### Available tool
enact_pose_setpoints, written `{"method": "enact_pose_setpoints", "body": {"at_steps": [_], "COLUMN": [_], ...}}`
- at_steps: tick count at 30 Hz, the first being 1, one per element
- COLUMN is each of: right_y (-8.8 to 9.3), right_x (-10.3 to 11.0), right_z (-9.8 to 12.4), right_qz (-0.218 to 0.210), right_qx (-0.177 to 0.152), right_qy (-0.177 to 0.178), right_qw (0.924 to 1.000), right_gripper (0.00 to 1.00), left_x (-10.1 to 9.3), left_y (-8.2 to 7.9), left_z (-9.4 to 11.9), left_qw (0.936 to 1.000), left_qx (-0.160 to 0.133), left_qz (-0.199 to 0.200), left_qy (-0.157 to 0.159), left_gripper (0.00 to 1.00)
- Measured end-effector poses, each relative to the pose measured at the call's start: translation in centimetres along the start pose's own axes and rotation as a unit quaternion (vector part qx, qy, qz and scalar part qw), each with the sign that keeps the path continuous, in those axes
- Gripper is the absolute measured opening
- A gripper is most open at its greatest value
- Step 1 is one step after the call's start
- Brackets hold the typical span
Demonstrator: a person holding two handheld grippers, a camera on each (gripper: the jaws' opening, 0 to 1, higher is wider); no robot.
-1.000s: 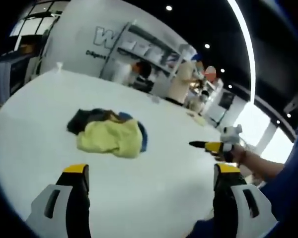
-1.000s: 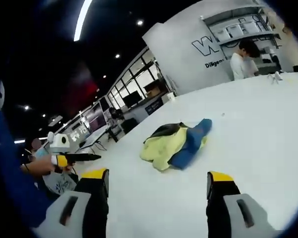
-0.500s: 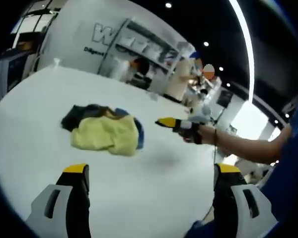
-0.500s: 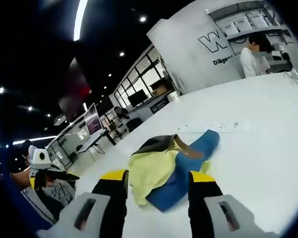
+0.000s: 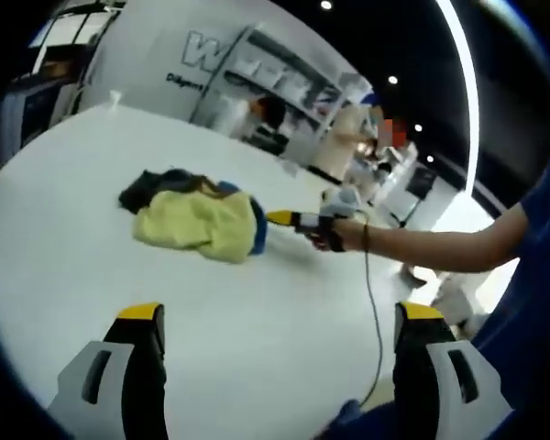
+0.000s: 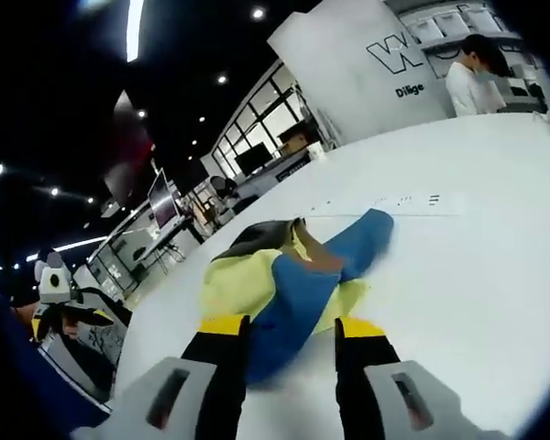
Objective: Fold the garment on the visible template until the final outline fits inside the template.
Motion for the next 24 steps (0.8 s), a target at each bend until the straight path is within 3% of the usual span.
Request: {"method": "enact_pose_setpoints", "body": {"at_steps": [8,9,14,16,22,24], "right_y": [-0.2,-0.8,-1.6,-1.6,-0.5,-0.4], "right_x": [0.2,1.2,2.3,1.8,1.6,0.8], "right_z": [-1.2,-0.7,0.4,0.4,-0.9,-1.6], "right_qz": [0.007,0.020,0.040,0.042,0.011,-0.012], "right_qx": [0.005,-0.009,-0.033,-0.032,-0.002,-0.011], "right_qy": [-0.013,-0.033,-0.064,-0.072,-0.064,-0.078], "right_qw": [0.9999,0.9992,0.9966,0.9960,0.9979,0.9969], "right_gripper": [0.28,0.29,0.28,0.26,0.25,0.27], "left_x": [-0.3,-0.2,0.1,0.1,-0.3,-0.3], "left_y": [0.1,-0.1,-0.3,-0.3,-0.4,-0.3], "left_z": [-0.1,-0.1,0.0,0.0,-0.1,-0.1], "left_qw": [1.0000,1.0000,1.0000,1.0000,1.0000,0.9999], "left_qx": [0.008,0.007,0.003,0.005,0.006,0.010], "left_qz": [-0.002,-0.004,-0.001,-0.004,-0.005,-0.007], "left_qy": [0.000,-0.003,-0.001,-0.003,0.000,0.001], "left_gripper": [0.99,0.99,0.99,0.99,0.99,0.98]}}
Point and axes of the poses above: the point that each gripper's makers call its tool centre point, and the gripper's own axes: z roughly backward along the fingers, x roughly to its left, y roughly out of its underside, the point moved 8 cm from there along z, roughly backward along the fingers, and after that the axes turned 13 degrees about x, right-handed, at the moved point
